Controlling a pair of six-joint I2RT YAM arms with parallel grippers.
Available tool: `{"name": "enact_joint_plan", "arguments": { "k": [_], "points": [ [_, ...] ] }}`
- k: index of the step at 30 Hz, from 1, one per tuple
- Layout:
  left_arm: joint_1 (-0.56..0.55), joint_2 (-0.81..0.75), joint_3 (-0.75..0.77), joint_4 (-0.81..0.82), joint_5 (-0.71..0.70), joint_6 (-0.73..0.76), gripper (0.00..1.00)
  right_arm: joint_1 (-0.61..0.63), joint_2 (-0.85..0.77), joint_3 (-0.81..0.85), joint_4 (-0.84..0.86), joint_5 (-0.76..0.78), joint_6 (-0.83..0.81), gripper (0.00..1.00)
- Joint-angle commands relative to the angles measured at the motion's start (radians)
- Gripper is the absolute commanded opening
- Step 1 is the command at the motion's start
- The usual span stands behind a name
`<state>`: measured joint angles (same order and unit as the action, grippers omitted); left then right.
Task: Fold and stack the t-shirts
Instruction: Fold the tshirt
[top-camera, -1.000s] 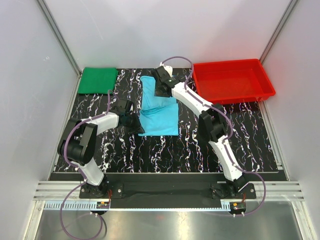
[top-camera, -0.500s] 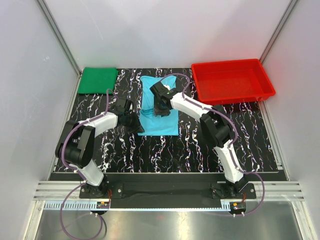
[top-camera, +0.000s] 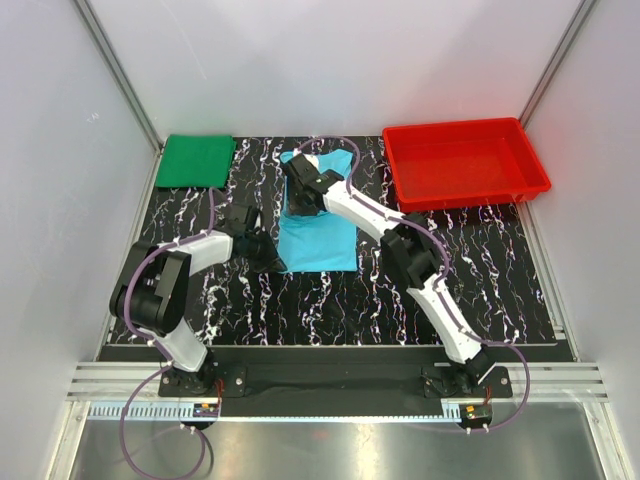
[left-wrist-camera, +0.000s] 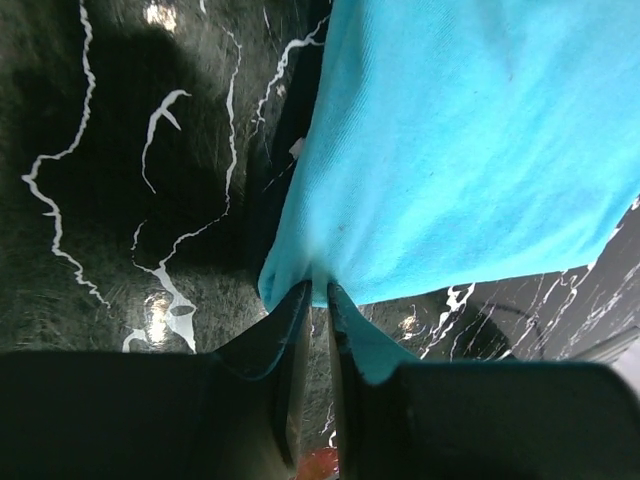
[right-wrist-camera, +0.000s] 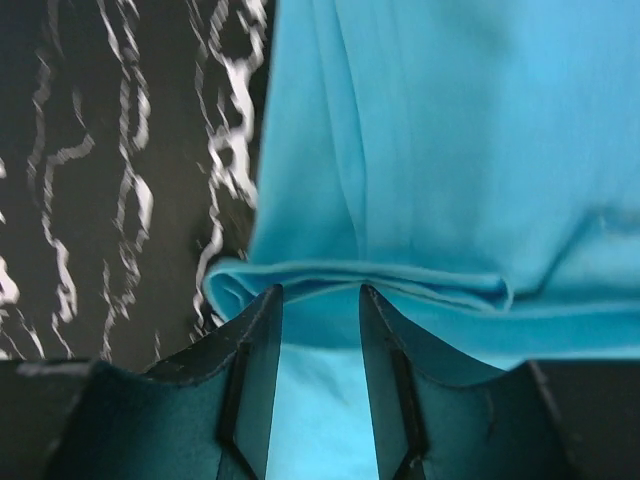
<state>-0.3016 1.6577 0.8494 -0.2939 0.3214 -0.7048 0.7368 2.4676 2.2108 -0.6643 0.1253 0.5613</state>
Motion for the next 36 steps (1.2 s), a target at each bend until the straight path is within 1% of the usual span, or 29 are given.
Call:
{"name": "enact_joint_plan", "arguments": {
  "k": [1, 5, 8, 9, 10, 14, 15, 16, 17, 18, 19, 20, 21, 22, 23, 24, 25, 26, 27, 29, 32, 36],
  "points": [
    [0.002, -0.009, -0.036, 0.032, 0.011, -0.009, 0.18, -0.02, 0.069, 0.185, -0.023, 0.066, -0.06, 0.44],
    [0.002, -0.036, -0.039, 0.013, 0.001, 0.013, 0.18, -0.06, 0.116, 0.326, -0.064, 0.066, -0.089, 0.45],
    [0.002, -0.064, 0.003, -0.005, 0.002, 0.037, 0.2, -0.065, 0.073, 0.317, -0.066, 0.062, -0.124, 0.45],
    [0.002, -0.07, 0.049, -0.026, 0.005, 0.047, 0.21, -0.065, 0.054, 0.302, -0.066, 0.059, -0.126, 0.45],
    [0.002, -0.07, 0.078, -0.037, 0.005, 0.066, 0.23, -0.065, 0.012, 0.259, -0.069, 0.053, -0.127, 0.46],
    [0.007, -0.035, 0.221, -0.067, 0.018, 0.109, 0.25, -0.077, -0.11, 0.098, -0.08, 0.027, -0.12, 0.48],
    [0.01, 0.008, 0.279, -0.071, 0.022, 0.114, 0.25, -0.089, -0.161, 0.02, -0.078, 0.02, -0.113, 0.48],
    [0.012, 0.034, 0.307, -0.073, 0.031, 0.116, 0.25, -0.096, -0.188, -0.021, -0.071, 0.011, -0.109, 0.48],
    [0.013, 0.062, 0.336, -0.071, 0.06, 0.116, 0.23, -0.105, -0.212, -0.064, -0.063, -0.012, -0.104, 0.48],
    [0.015, 0.118, 0.377, -0.059, 0.08, 0.113, 0.22, -0.115, -0.258, -0.141, -0.046, -0.022, -0.101, 0.48],
    [0.015, 0.146, 0.393, -0.047, 0.1, 0.11, 0.2, -0.135, -0.283, -0.179, -0.037, -0.03, -0.091, 0.45],
    [0.012, 0.187, 0.405, -0.038, 0.128, 0.094, 0.18, -0.148, -0.307, -0.219, -0.022, -0.071, -0.087, 0.29],
    [0.009, 0.203, 0.418, -0.012, 0.14, 0.088, 0.17, -0.161, -0.353, -0.293, 0.014, -0.1, -0.084, 0.2],
    [0.009, 0.218, 0.418, 0.004, 0.156, 0.081, 0.15, -0.192, -0.373, -0.327, 0.032, -0.122, -0.063, 0.13],
    [0.009, 0.24, 0.416, 0.039, 0.165, 0.062, 0.11, -0.206, -0.392, -0.362, 0.055, -0.233, -0.055, 0.05],
    [0.009, 0.249, 0.406, 0.059, 0.176, 0.056, 0.08, -0.224, -0.416, -0.423, 0.112, -0.296, -0.049, 0.02],
    [0.009, 0.257, 0.404, 0.079, 0.195, 0.048, 0.07, -0.238, -0.423, -0.448, 0.132, -0.347, -0.02, 0.0],
    [0.009, 0.269, 0.399, 0.096, 0.202, 0.032, 0.05, -0.261, -0.427, -0.471, 0.152, -0.421, -0.008, 0.0],
    [0.009, 0.275, 0.392, 0.129, 0.208, 0.024, 0.02, -0.267, -0.432, -0.515, 0.201, -0.458, 0.0, 0.0],
    [0.007, 0.286, 0.389, 0.165, 0.217, 0.007, 0.01, -0.277, -0.426, -0.54, 0.229, -0.525, 0.006, 0.0],
    [0.007, 0.312, 0.396, 0.182, 0.217, -0.012, 0.01, -0.278, -0.389, -0.542, 0.252, -0.592, 0.012, 0.0],
    [0.012, 0.367, 0.459, 0.191, 0.22, -0.024, 0.01, -0.29, -0.323, -0.539, 0.307, -0.645, 0.055, 0.0]
  ]
}}
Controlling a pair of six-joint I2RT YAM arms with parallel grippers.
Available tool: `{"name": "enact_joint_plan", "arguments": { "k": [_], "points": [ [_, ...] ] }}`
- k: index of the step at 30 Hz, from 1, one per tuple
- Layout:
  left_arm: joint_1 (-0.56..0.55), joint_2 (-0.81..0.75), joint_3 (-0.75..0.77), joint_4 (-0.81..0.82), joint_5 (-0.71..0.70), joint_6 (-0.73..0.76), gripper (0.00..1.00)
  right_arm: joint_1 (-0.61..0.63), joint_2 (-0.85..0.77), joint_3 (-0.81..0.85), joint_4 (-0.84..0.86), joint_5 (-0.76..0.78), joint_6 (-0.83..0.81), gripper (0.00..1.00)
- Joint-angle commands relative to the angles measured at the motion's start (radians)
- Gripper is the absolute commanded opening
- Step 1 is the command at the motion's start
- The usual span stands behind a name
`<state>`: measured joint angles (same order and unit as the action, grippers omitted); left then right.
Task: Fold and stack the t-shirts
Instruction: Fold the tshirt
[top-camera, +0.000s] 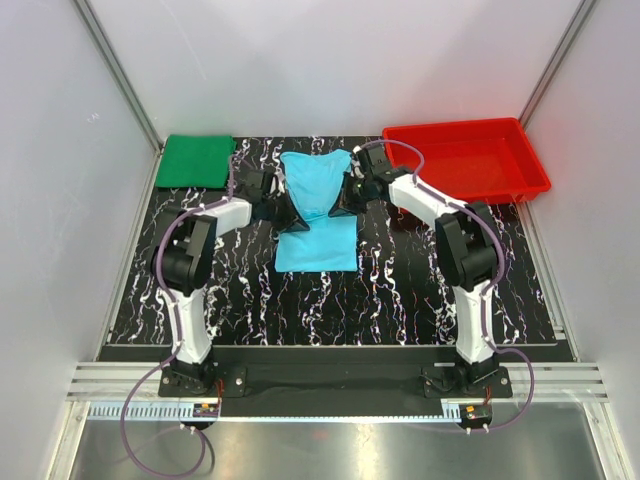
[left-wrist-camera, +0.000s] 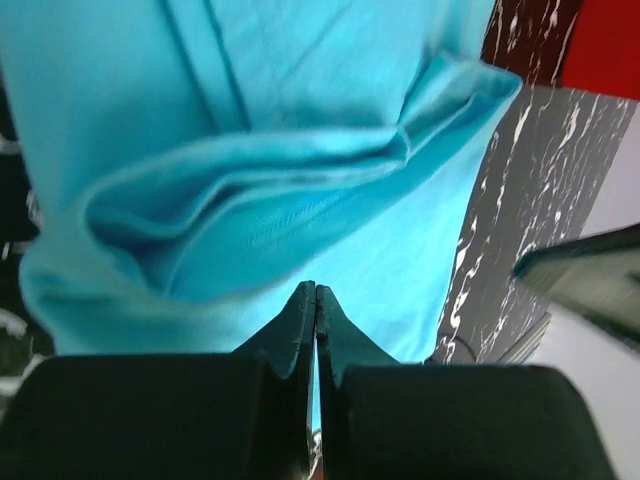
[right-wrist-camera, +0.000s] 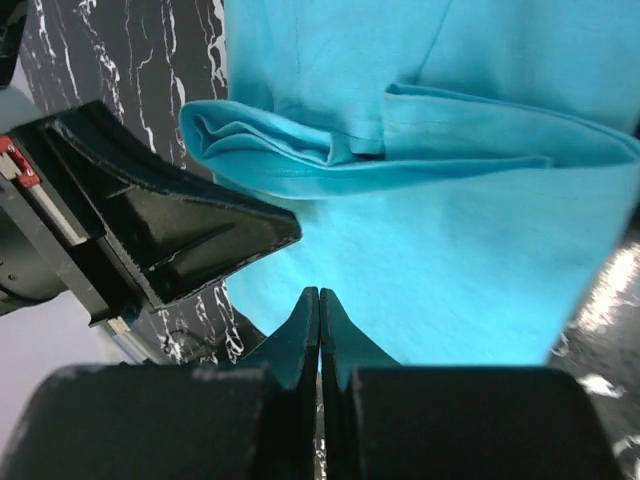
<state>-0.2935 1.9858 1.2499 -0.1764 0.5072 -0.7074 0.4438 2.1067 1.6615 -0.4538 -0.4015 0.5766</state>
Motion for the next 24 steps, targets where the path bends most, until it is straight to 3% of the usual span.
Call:
{"name": "enact_joint_plan", "arguments": {
  "k": [1, 9, 14, 24],
  "points": [
    [0.005, 0.047, 0.066, 0.081, 0.031, -0.026, 0.01, 0.0, 0.05, 0.014, 0.099, -0.125, 0.049, 0.0],
    [0.033, 0.174, 0.209, 0.041, 0.04, -0.003, 0.02, -0.039, 0.078, 0.057, 0.061, -0.129, 0.031, 0.0],
    [0.063, 0.192, 0.247, 0.041, 0.034, -0.006, 0.02, -0.054, 0.027, 0.0, 0.035, -0.134, 0.005, 0.0],
    [0.076, 0.206, 0.425, -0.067, 0.044, 0.029, 0.19, -0.053, -0.106, -0.233, 0.067, -0.194, 0.048, 0.0]
  ]
}}
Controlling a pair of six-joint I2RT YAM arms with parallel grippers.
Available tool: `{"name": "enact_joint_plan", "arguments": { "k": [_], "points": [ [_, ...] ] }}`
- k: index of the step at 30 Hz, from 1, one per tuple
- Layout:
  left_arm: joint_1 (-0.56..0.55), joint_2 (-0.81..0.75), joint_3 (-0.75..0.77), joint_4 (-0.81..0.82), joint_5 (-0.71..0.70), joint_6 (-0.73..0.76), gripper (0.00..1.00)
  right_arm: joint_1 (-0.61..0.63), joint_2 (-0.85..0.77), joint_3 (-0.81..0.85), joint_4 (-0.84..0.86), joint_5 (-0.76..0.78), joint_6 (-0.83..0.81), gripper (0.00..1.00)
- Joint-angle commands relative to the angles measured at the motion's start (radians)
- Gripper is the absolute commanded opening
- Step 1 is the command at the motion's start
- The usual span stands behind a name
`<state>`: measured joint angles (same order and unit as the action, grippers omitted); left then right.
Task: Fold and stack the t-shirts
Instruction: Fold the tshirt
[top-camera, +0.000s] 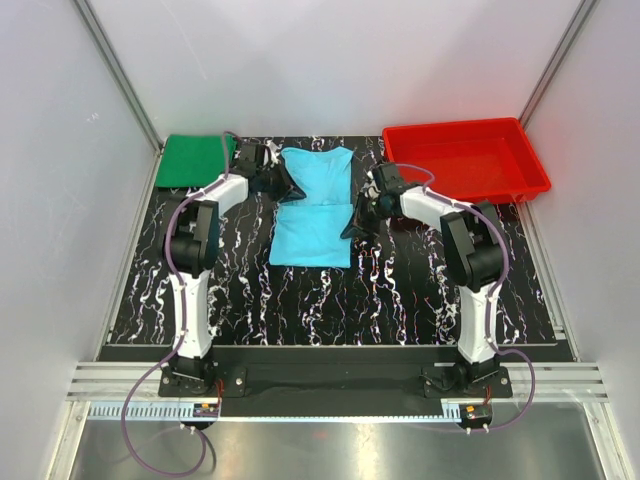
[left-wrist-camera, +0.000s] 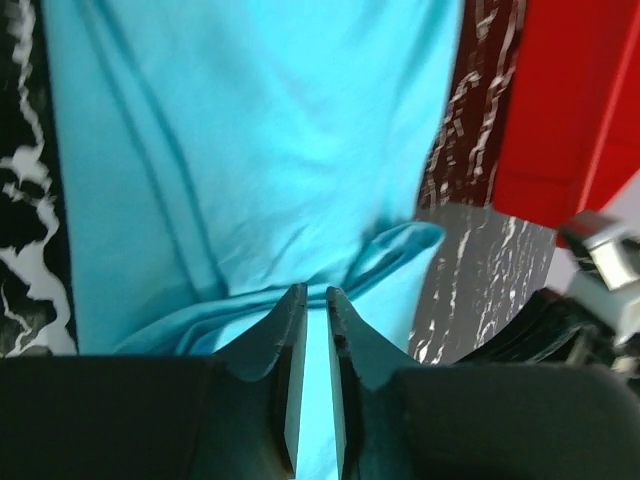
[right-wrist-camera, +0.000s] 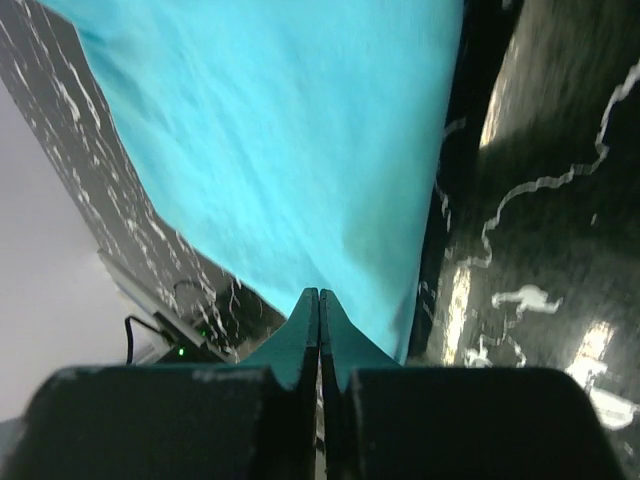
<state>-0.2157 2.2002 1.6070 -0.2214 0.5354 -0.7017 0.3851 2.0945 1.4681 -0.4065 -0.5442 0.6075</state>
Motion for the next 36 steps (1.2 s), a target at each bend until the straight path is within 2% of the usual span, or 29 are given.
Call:
{"name": "enact_joint_plan", "arguments": {
  "k": [1, 4, 7, 11, 14, 17, 22, 29, 36],
  "points": [
    [-0.002, -0.014, 0.071, -0.03, 0.011, 0.034, 0.19, 0.006, -0.102, -0.049, 0.018, -0.071, 0.02, 0.0],
    [-0.004, -0.077, 0.042, -0.065, 0.006, 0.068, 0.18, 0.02, -0.143, -0.078, 0.018, -0.108, 0.034, 0.0],
    [-0.01, -0.196, -0.097, -0.058, 0.046, 0.096, 0.13, 0.044, -0.163, -0.081, 0.003, -0.155, 0.029, 0.0],
    [-0.013, -0.368, -0.373, -0.058, 0.089, 0.125, 0.09, 0.078, -0.131, -0.069, -0.023, -0.235, 0.025, 0.0],
    [-0.005, -0.421, -0.508, -0.039, 0.092, 0.128, 0.07, 0.093, -0.082, -0.057, -0.008, -0.29, 0.041, 0.0],
    [0.007, -0.418, -0.564, -0.003, 0.083, 0.123, 0.05, 0.095, -0.013, -0.036, -0.006, -0.316, 0.034, 0.0],
    [0.025, -0.344, -0.545, -0.029, 0.051, 0.159, 0.02, 0.09, 0.044, -0.031, -0.063, -0.304, -0.066, 0.0],
    [0.052, -0.324, -0.625, -0.036, -0.003, 0.171, 0.01, 0.025, 0.026, -0.213, 0.041, -0.267, -0.045, 0.0],
    [0.053, -0.347, -0.677, -0.07, -0.035, 0.217, 0.02, -0.029, -0.022, -0.353, 0.031, -0.201, -0.041, 0.0]
  ]
}}
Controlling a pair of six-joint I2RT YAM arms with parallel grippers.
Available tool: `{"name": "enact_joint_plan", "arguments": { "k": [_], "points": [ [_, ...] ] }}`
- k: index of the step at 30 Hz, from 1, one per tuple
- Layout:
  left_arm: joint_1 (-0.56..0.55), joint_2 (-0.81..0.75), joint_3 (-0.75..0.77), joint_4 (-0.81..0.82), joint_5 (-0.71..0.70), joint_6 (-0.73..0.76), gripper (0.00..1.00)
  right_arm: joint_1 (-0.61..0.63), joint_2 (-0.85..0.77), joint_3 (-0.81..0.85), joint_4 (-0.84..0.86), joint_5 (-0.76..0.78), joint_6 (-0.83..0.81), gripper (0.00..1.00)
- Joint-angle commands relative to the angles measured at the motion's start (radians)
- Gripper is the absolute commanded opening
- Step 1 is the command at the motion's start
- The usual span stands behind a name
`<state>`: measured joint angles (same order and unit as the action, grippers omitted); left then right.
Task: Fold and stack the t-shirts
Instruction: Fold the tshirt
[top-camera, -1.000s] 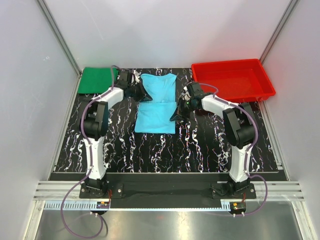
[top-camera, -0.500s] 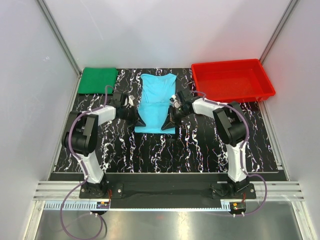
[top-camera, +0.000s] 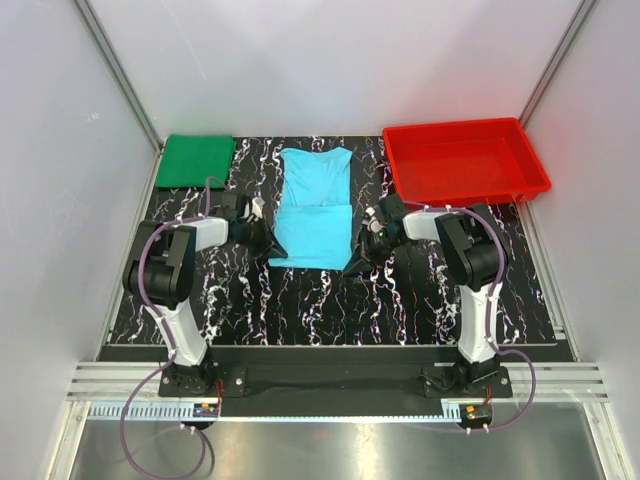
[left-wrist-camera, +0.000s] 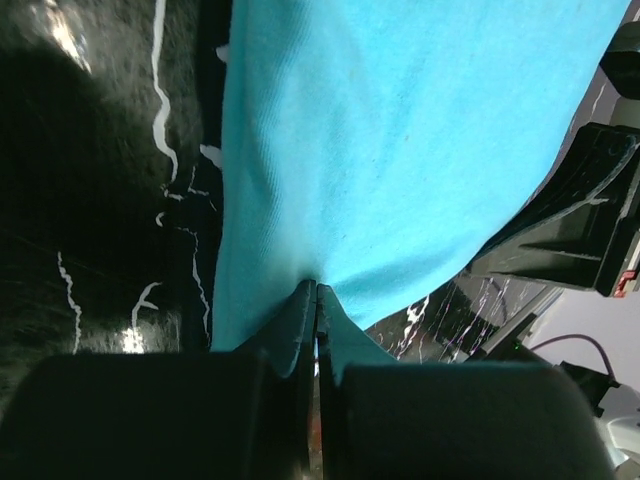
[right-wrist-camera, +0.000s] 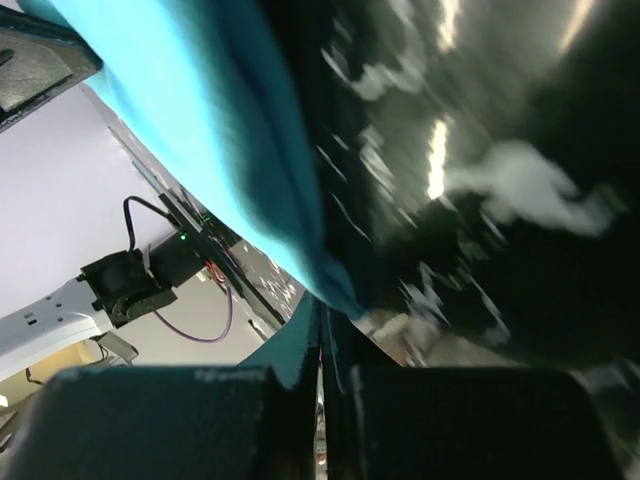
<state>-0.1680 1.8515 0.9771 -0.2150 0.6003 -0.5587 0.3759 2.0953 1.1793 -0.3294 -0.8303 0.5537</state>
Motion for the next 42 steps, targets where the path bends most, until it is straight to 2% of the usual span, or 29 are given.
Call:
{"name": "enact_joint_plan", "arguments": {
  "k": [1, 5, 9, 11, 12, 14, 17, 21, 26, 32, 38, 42],
  "points": [
    [0.004, -0.021, -0.054, -0.078, -0.077, 0.085, 0.03, -0.022, -0.035, -0.072, -0.056, 0.095, 0.005, 0.0],
    [-0.008, -0.13, -0.049, -0.121, -0.051, 0.083, 0.12, -0.022, -0.157, -0.08, -0.108, 0.105, -0.003, 0.0],
    [-0.008, -0.231, -0.015, -0.168, -0.017, 0.075, 0.22, -0.022, -0.21, -0.02, -0.175, 0.105, 0.003, 0.01],
    [-0.008, -0.247, 0.004, -0.214, -0.019, 0.086, 0.29, -0.022, -0.219, 0.014, -0.201, 0.117, 0.002, 0.19],
    [-0.007, -0.261, 0.02, -0.239, -0.028, 0.1, 0.37, -0.022, -0.218, 0.023, -0.203, 0.125, 0.0, 0.26],
    [-0.007, -0.273, 0.031, -0.267, -0.063, 0.117, 0.44, -0.022, -0.205, 0.023, -0.188, 0.126, 0.008, 0.41],
    [0.01, -0.262, 0.025, -0.29, -0.097, 0.123, 0.49, -0.022, -0.173, 0.01, -0.14, 0.109, 0.046, 0.51],
    [0.036, -0.245, -0.011, -0.3, -0.164, 0.1, 0.52, -0.02, -0.17, -0.02, -0.083, 0.126, 0.083, 0.58],
    [0.055, -0.221, -0.038, -0.285, -0.197, 0.053, 0.54, -0.012, -0.159, -0.041, -0.054, 0.143, 0.117, 0.59],
    [0.056, -0.204, -0.074, -0.245, -0.224, -0.024, 0.56, -0.002, -0.167, -0.101, 0.041, 0.183, 0.231, 0.52],
    [0.056, -0.215, -0.155, -0.185, -0.234, -0.156, 0.58, 0.038, -0.218, -0.144, 0.073, 0.324, 0.316, 0.48],
    [0.056, -0.201, -0.195, -0.117, -0.238, -0.221, 0.55, 0.061, -0.231, -0.159, 0.089, 0.375, 0.36, 0.48]
  ]
}}
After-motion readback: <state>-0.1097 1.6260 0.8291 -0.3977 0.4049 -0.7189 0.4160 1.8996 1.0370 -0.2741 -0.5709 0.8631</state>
